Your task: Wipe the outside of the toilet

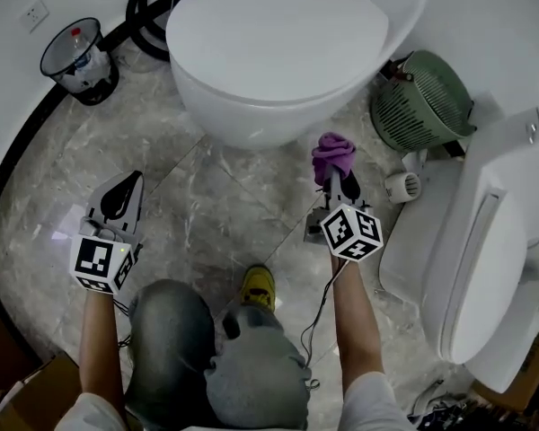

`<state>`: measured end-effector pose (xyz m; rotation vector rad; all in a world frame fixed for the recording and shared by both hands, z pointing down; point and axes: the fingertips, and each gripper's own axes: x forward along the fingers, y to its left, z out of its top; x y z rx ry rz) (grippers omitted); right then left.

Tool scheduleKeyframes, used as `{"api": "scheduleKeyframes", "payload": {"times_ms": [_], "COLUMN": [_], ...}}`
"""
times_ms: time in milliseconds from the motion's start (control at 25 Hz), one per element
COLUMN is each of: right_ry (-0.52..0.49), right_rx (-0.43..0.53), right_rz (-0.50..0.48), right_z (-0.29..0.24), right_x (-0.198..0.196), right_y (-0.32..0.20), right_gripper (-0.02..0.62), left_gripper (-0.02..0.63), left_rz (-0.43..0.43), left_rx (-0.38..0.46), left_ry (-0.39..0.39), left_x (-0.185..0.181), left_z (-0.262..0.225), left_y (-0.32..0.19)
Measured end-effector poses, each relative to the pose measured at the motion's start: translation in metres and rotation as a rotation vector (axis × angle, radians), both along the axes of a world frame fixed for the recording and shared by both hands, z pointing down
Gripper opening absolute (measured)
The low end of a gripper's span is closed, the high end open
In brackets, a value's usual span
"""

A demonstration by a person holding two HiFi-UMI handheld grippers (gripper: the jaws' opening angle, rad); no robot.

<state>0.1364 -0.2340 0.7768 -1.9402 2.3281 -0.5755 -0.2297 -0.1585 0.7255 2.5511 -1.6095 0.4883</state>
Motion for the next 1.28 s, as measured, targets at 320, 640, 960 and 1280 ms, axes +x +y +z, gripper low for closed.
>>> {"api": "scheduleKeyframes", "payload": {"times_ms": [320,640,960,1280], "right_ry": [-0.043,-0.041,-0.081,-0.085], "right_rx": [0.004,0.023,0.015,-0.074], "right_rz": [-0.043,-0.135,-0.108,-0.081], "right_z": [-0.024,-0.043,-0.078,-0.145], "right_x": [-0.021,-0.041,-0.025,-0.009], "right_y": [0.005,0.005,-0.004,0.003], "right_gripper": [0.072,0.072,0.071,0.071], "left_gripper": [0.017,0.017,0.017,0.017], "left_rz": [-0.048,-0.097,-0.112,-0.066], "left_rx": [-0.019,-0.041,-0.095,-0.163], "left_ry": [0.047,0.072,0.079,0.062], "left_x": [-0.007,-0.025,-0.010,0.030], "left_z": [0.000,0.004,-0.020,-0.103], "left_y": [0.001,-0.023,-0.046,-0.068]}}
